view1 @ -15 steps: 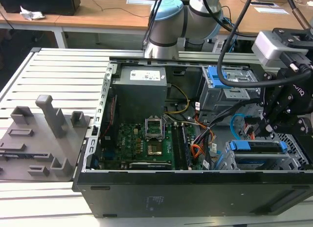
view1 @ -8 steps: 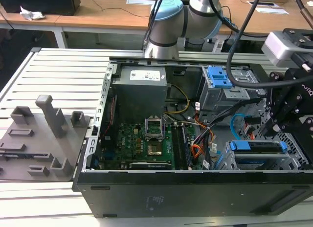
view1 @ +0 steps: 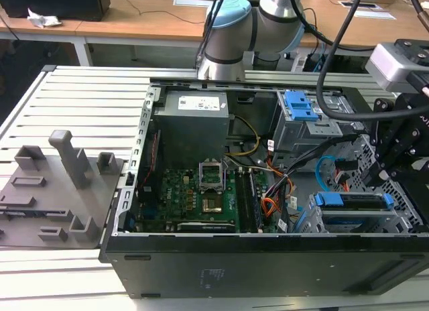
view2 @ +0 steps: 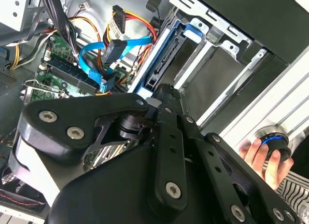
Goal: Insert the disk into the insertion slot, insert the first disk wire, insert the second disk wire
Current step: 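Insert the disk into the insertion slot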
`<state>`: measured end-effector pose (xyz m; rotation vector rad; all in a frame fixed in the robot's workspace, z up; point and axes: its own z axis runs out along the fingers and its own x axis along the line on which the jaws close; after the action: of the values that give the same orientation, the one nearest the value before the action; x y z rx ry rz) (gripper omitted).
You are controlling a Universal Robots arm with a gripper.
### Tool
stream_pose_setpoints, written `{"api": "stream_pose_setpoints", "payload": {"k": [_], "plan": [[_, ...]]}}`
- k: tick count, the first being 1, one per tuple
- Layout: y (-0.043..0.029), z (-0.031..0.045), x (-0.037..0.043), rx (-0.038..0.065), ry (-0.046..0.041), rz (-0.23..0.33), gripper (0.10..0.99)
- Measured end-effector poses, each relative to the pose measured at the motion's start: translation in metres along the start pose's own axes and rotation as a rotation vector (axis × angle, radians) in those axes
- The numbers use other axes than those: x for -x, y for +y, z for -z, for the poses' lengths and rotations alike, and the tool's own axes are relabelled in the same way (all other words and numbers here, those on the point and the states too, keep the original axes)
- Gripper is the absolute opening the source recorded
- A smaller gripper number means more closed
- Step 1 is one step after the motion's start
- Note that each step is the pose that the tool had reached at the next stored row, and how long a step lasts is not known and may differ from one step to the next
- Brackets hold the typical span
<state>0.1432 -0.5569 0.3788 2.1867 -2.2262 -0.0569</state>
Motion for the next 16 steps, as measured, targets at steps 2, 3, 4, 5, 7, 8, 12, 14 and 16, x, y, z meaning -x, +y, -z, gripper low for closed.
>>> {"api": "stream_pose_setpoints", "payload": {"k": [2, 3, 4, 5, 7, 8, 12, 14, 16], "plan": [[-0.0002, 0.0000, 0.0004, 0.000, 0.0000, 0.000, 0.106], [-0.0003, 0.0000, 0.0008, 0.000, 0.0000, 0.000, 0.106], [-0.0004, 0.0001, 0.0014, 0.000, 0.0000, 0.000, 0.106], [-0.0004, 0.0000, 0.0019, 0.000, 0.0000, 0.000, 0.106], [-0.0004, 0.0000, 0.0040, 0.000, 0.0001, 0.000, 0.106], [-0.0004, 0.0000, 0.0053, 0.000, 0.0000, 0.000, 0.106], [-0.0006, -0.0001, 0.0110, 0.000, 0.0000, 0.000, 0.106], [-0.0007, -0.0001, 0.0133, 0.000, 0.0000, 0.000, 0.106], [-0.0007, -0.0001, 0.0138, 0.000, 0.0001, 0.000, 0.106]]}}
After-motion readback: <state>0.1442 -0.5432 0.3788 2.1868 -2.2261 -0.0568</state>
